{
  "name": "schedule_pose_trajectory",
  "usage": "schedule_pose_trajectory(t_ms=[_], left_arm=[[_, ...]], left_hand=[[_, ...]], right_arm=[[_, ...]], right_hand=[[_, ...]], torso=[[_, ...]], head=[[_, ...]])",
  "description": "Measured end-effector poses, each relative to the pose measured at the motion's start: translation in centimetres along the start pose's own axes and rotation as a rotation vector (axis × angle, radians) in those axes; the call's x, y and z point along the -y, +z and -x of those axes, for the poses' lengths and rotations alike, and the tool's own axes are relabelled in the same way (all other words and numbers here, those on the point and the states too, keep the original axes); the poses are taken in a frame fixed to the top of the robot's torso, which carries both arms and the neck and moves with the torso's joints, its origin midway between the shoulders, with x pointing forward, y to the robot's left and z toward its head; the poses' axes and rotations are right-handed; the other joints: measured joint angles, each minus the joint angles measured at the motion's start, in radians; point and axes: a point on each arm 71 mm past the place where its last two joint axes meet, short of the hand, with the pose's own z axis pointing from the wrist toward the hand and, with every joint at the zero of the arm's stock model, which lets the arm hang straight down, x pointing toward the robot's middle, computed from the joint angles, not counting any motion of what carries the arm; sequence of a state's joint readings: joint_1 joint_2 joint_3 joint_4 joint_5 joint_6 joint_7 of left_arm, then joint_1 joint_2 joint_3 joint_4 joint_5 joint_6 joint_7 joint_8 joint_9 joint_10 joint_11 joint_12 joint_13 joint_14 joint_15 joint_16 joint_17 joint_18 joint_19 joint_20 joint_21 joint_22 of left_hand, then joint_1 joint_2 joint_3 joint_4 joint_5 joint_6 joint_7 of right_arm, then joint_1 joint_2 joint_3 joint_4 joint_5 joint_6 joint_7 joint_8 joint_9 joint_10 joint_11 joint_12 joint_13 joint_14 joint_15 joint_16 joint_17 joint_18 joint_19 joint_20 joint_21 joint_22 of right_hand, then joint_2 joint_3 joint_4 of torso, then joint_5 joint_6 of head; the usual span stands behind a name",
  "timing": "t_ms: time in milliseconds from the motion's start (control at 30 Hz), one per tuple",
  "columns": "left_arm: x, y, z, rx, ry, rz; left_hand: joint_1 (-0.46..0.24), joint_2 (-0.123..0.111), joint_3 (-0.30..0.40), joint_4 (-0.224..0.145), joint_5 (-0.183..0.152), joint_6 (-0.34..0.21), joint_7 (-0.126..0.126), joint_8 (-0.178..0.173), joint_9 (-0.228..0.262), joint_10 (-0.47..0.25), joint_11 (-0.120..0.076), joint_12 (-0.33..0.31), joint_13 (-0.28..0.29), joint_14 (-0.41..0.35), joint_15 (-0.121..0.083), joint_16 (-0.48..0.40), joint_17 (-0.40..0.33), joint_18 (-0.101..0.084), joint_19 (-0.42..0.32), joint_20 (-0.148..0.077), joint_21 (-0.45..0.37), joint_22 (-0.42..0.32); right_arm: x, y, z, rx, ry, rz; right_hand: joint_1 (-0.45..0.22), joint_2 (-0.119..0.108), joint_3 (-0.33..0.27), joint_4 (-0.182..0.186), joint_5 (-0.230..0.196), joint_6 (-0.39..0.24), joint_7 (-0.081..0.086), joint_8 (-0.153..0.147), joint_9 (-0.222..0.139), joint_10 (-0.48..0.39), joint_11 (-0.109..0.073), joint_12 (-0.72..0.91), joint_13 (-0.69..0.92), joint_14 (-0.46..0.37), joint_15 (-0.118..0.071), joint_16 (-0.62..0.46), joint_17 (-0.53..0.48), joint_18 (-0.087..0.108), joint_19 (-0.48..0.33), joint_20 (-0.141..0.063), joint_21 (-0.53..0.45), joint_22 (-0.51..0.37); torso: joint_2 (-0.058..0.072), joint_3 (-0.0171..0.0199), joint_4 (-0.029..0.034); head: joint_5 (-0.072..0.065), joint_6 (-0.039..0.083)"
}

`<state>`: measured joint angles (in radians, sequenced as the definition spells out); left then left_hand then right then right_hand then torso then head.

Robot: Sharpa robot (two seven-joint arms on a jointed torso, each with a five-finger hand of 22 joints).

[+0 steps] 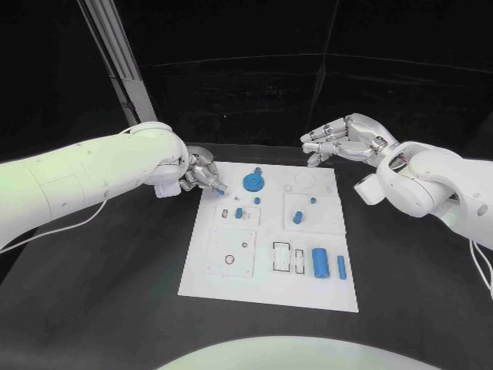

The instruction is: Assemble the parts on the task board

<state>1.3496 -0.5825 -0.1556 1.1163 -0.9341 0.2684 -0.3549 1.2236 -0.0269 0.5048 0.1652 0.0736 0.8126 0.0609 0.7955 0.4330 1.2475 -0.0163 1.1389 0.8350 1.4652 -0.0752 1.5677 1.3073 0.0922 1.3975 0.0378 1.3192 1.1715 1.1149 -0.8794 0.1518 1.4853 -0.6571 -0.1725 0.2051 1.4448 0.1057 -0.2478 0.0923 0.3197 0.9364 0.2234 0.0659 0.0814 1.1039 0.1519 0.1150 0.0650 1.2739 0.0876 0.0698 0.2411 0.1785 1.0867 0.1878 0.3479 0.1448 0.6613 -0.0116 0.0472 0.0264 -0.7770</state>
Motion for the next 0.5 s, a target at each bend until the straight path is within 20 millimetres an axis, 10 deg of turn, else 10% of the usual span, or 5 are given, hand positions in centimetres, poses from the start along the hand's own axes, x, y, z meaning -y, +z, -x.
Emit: schedule_pose_trajectory(t_ms=[500], left_arm=[[-0.3, -1.5, -3.1, 0.026, -0.026, -0.053]], left_hand=[[-0.021, -0.021, 0.036, -0.008, 0.008, 0.005, -0.004, 0.011, 0.001, 0.011, -0.004, 0.004, 0.004, 0.0, 0.0, 0.0, 0.0, 0.0, 0.003, -0.003, 0.004, 0.01]], right_arm=[[0.2, -0.1, 0.3, 0.003, -0.002, -0.008]], right_hand=[[0.0, 0.0, 0.003, -0.003, 0.0, 0.0, 0.0, 0.0, 0.0, 0.0, 0.0, 0.0, 0.0, 0.0, 0.0, 0.0, 0.0, 0.0, 0.0, 0.0, 0.0, 0.0]], torso=[[0.002, 0.0002, -0.0054]], head=[[0.008, 0.014]])
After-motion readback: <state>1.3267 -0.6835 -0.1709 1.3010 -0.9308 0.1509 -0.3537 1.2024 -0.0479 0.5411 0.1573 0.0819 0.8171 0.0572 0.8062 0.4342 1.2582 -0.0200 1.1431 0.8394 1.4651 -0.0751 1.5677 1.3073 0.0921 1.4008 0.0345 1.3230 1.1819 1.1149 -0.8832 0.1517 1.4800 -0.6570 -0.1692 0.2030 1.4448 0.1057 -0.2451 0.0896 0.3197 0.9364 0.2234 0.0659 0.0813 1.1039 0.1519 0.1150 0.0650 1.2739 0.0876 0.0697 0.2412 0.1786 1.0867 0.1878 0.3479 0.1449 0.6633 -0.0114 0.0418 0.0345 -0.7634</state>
